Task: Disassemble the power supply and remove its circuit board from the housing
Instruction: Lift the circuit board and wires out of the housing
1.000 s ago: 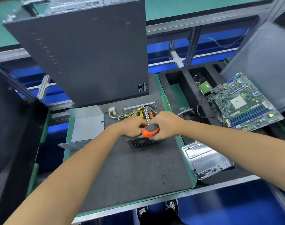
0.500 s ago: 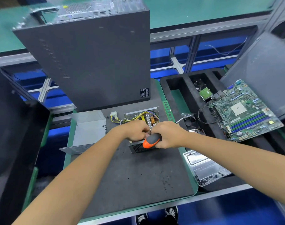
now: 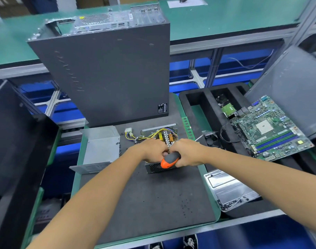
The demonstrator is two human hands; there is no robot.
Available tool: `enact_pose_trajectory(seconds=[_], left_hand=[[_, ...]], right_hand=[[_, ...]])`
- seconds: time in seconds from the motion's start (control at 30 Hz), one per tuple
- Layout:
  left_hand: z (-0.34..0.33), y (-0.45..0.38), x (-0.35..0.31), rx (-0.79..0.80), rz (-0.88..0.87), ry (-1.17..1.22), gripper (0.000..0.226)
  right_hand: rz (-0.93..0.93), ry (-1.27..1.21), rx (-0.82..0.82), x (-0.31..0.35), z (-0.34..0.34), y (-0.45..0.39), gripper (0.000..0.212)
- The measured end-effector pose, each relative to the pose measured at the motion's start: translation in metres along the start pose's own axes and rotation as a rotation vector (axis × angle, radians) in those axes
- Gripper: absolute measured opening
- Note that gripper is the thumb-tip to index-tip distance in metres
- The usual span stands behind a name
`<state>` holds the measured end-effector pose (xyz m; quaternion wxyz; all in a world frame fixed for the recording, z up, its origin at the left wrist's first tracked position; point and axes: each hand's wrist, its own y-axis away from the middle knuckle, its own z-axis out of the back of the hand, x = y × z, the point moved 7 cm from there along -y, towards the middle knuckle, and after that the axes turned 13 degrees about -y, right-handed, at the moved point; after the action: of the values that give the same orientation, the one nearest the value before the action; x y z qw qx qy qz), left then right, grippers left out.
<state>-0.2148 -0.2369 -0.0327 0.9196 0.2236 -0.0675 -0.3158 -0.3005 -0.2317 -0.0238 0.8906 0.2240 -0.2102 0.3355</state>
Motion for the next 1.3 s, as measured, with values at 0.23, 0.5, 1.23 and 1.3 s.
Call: enact_pose_trajectory(seconds=[0.23, 0.5, 1.23, 1.3], left_hand=[[0.0, 0.0, 0.0, 0.022, 0.002, -0.022, 0.018], [0.026, 0.004, 0.056, -0.222, 0.324, 0.172, 0.023], [0.028, -0.063, -0.014, -0.084, -0.152, 0.004, 0.021], [0.022, -0.069, -0.023, -0.008, -0.245, -0.063, 0.02]], right_hand=[[0.05, -0.165, 0.012, 0.001, 0.005, 0.003, 0.022], [-0.444, -0.779, -0.681, -0.065, 0.07, -0.004, 0.035], [-0.719, -0.523, -0.195, -0.107, 0.019, -0.04, 0.018], [-0.701, -0.489, -0.182, -0.107, 0.019, -0.039, 0.023]])
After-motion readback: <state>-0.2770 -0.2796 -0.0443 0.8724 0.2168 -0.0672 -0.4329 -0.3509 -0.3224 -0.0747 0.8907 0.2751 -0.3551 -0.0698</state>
